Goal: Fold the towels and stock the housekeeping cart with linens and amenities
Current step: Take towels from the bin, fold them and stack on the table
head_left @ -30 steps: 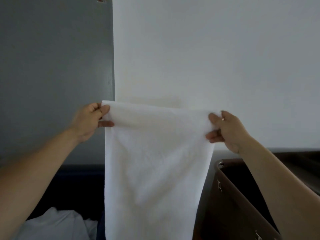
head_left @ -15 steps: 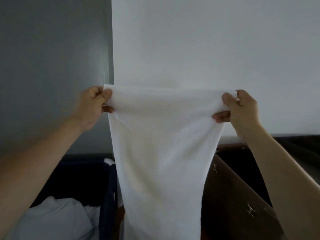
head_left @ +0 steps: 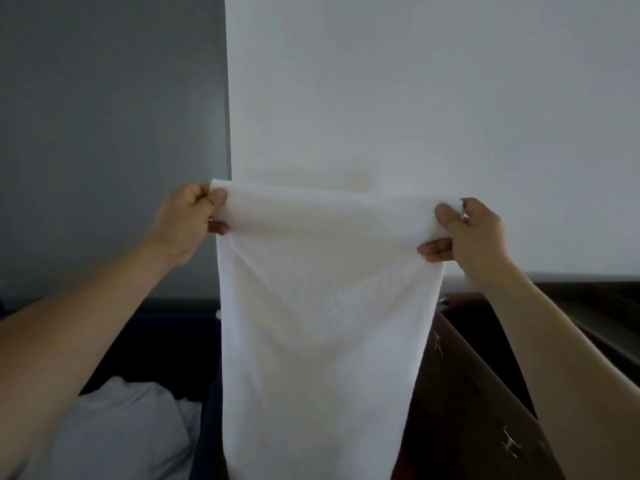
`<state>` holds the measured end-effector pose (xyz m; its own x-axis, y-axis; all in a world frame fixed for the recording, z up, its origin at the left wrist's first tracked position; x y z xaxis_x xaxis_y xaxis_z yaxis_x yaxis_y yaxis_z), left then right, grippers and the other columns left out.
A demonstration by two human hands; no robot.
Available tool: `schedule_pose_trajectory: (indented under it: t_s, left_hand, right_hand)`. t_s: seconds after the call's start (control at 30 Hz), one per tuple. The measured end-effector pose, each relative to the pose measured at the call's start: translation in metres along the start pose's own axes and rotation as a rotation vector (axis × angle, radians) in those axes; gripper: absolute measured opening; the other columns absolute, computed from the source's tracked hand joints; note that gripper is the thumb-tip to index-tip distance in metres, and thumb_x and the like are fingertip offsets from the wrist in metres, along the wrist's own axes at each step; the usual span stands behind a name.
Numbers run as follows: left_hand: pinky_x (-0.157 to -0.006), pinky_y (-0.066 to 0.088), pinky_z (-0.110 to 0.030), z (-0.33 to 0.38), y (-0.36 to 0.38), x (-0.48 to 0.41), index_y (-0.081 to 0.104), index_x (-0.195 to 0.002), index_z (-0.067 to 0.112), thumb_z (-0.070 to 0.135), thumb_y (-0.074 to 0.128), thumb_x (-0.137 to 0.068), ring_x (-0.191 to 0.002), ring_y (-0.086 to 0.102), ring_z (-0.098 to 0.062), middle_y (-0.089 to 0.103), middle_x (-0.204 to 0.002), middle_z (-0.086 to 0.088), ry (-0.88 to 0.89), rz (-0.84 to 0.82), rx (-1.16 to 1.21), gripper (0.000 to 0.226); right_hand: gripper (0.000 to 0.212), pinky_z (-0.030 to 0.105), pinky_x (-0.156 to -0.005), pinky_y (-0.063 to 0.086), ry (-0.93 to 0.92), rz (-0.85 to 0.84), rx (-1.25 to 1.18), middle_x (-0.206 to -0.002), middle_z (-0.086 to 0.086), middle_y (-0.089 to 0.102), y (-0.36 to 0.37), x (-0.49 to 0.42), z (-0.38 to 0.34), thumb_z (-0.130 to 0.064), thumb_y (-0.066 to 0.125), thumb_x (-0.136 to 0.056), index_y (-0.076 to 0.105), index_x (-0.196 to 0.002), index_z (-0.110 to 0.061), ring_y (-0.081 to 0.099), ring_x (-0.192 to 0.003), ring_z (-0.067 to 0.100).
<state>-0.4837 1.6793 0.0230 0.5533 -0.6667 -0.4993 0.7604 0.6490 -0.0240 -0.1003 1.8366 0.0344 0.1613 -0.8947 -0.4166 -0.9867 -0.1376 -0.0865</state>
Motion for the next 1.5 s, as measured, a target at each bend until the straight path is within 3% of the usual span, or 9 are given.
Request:
schedule_pose_trajectory:
  t_s: [0.13,0.27,0.4,0.57,0.67,0.83,1.17,1.33,1.5]
  left_hand:
    - [-0.048,0.055,-0.020,-0.013,0.021,-0.027,0.057,-0.104,0.005,0.017,0.051,-0.102,-0.074,0.057,-0.014,0.057,-0.089,0.000,-0.082,0.105,-0.106,0.014]
    - [-0.053,0.057,-0.021,-0.011,0.033,-0.053,0.050,-0.126,-0.005,0.017,0.048,-0.103,-0.084,0.059,-0.016,0.056,-0.110,-0.009,-0.080,0.166,-0.152,0.032]
    - [-0.056,0.059,-0.024,0.011,0.034,-0.063,0.053,-0.123,0.001,0.016,0.048,-0.103,-0.088,0.059,-0.016,0.056,-0.111,-0.009,-0.027,0.216,-0.124,0.025]
    - [-0.058,0.059,-0.026,0.030,0.029,-0.045,0.054,-0.108,0.011,0.017,0.050,-0.103,-0.088,0.060,-0.016,0.058,-0.110,-0.007,-0.003,0.194,-0.104,0.009]
    - [-0.060,0.060,-0.026,0.035,0.024,-0.024,0.054,-0.112,0.007,0.016,0.051,-0.102,-0.087,0.061,-0.016,0.058,-0.106,-0.006,-0.009,0.206,-0.076,0.013]
    - [-0.063,0.059,-0.027,0.042,0.012,0.034,0.057,-0.099,0.011,0.018,0.052,-0.102,-0.091,0.063,-0.019,0.061,-0.106,-0.006,-0.035,0.164,-0.054,0.009]
    - [-0.070,0.062,-0.031,0.001,-0.028,0.225,0.058,-0.113,-0.002,0.016,0.051,-0.102,-0.091,0.065,-0.022,0.063,-0.105,-0.011,-0.248,0.033,-0.031,0.022]
    - [-0.067,0.060,-0.025,-0.038,-0.044,0.321,0.059,-0.113,0.003,0.022,0.051,-0.101,-0.097,0.066,-0.022,0.063,-0.109,-0.009,-0.372,-0.052,-0.138,0.023]
    - [-0.080,0.060,-0.043,-0.073,-0.049,0.381,0.062,-0.107,0.008,0.021,0.053,-0.100,-0.102,0.065,-0.031,0.065,-0.108,-0.014,-0.529,-0.110,-0.127,0.017]
  right_hand:
    - [0.013,0.035,-0.045,0.056,0.028,-0.030,-0.025,-0.095,0.017,0.063,0.018,-0.027,0.015,-0.025,0.057,-0.099,0.052,-0.096,-0.013,0.068,-0.050,0.031]
    - [0.016,0.036,-0.046,0.057,-0.040,-0.005,-0.006,-0.101,0.018,0.060,0.025,-0.058,0.017,-0.027,0.055,-0.099,0.050,-0.092,-0.013,0.069,-0.051,0.031]
    - [0.014,0.039,-0.048,0.058,-0.117,0.027,-0.021,-0.106,0.025,0.060,0.023,-0.077,0.003,-0.030,0.055,-0.097,0.050,-0.087,-0.022,0.070,-0.053,0.031]
    - [0.015,0.038,-0.047,0.057,-0.177,0.017,-0.057,-0.086,0.012,0.064,0.016,-0.071,-0.010,-0.030,0.055,-0.095,0.049,-0.082,-0.025,0.069,-0.052,0.032]
    - [0.014,0.036,-0.046,0.057,-0.183,0.000,-0.047,-0.084,0.012,0.065,0.009,-0.055,-0.012,-0.030,0.055,-0.096,0.050,-0.084,-0.025,0.070,-0.052,0.031]
    - [0.012,0.035,-0.047,0.057,-0.159,-0.007,-0.021,-0.084,0.010,0.066,-0.005,-0.008,-0.010,-0.033,0.056,-0.095,0.052,-0.085,-0.026,0.070,-0.054,0.032]
    - [0.010,0.036,-0.055,0.060,0.024,-0.030,0.179,-0.085,0.007,0.070,-0.037,0.174,0.043,-0.035,0.056,-0.100,0.054,-0.091,-0.030,0.072,-0.058,0.025]
    - [0.006,0.030,-0.050,0.059,0.148,-0.074,0.287,-0.084,0.005,0.070,-0.049,0.262,0.092,-0.032,0.055,-0.100,0.055,-0.096,-0.028,0.071,-0.057,0.020]
    - [0.008,0.037,-0.057,0.060,0.303,-0.130,0.332,-0.073,0.005,0.071,-0.061,0.323,0.137,-0.031,0.056,-0.100,0.058,-0.101,-0.023,0.072,-0.059,0.020]
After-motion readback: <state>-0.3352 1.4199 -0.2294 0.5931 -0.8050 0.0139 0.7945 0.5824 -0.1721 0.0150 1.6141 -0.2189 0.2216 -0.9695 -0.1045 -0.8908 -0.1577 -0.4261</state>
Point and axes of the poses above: each hand's wrist, its own x-axis away from the middle knuckle, its own y-axis out of the palm, z = x × y, the point moved 3 cm from there along -x, towards the middle knuckle
